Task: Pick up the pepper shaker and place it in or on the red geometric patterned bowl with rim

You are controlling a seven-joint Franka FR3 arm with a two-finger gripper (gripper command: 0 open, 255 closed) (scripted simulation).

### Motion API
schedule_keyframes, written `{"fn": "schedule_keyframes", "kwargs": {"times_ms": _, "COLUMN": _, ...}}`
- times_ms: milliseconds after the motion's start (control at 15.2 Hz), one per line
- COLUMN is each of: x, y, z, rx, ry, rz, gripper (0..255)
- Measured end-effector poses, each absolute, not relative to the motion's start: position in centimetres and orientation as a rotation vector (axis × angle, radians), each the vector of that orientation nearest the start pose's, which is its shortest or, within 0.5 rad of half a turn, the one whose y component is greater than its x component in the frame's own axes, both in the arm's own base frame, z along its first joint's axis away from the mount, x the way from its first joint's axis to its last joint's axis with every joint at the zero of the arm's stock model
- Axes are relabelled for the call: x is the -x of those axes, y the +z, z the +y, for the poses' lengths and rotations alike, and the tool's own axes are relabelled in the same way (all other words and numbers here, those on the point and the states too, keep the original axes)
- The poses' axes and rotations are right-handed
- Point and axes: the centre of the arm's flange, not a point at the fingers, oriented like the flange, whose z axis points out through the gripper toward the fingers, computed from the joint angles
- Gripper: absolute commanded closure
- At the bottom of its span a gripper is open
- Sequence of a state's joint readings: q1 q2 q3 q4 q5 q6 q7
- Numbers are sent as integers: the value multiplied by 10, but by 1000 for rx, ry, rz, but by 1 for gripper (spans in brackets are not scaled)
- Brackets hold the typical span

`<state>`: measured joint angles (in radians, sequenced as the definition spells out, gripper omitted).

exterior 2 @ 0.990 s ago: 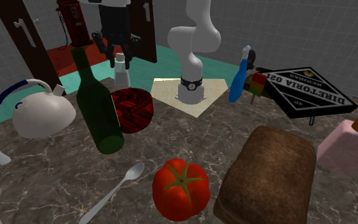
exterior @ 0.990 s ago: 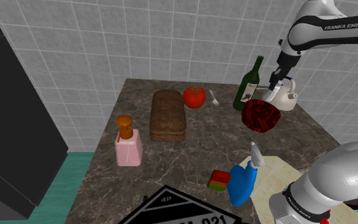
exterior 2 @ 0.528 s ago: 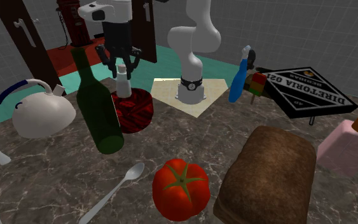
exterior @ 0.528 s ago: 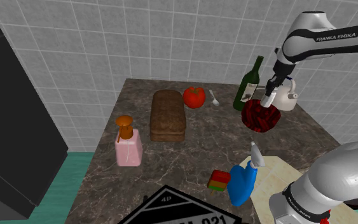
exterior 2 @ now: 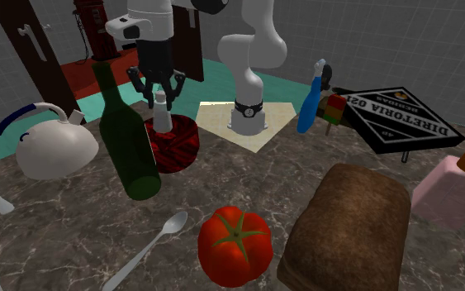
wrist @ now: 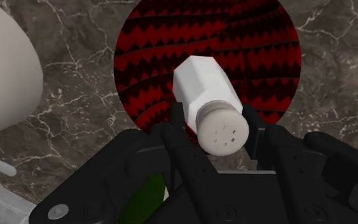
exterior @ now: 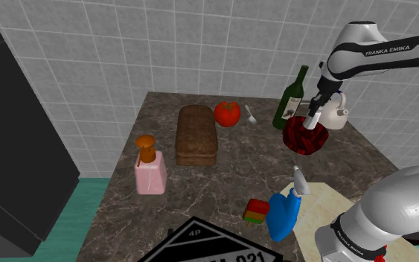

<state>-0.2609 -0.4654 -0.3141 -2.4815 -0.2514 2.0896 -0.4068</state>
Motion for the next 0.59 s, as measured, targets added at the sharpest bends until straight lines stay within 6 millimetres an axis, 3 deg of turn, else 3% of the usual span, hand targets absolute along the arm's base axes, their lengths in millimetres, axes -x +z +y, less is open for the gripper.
{"fn": "schedule_keyframes", "kwargs": {"times_ms": 132, "x": -338, "y": 451, "z": -238, "rx": 3243, "ry": -27, "rz": 36, "gripper": 255}}
{"fn": "schedule_keyframes", "kwargs": {"times_ms": 198, "x": -338, "y": 451, "z": -238, "rx": 3243, "ry": -27, "rz": 36, "gripper": 0}}
{"fn": "schedule_keyframes", "kwargs": {"times_ms": 594, "x": -338, "y": 451, "z": -238, "rx": 3243, "ry": -28, "rz": 36, "gripper": 0}}
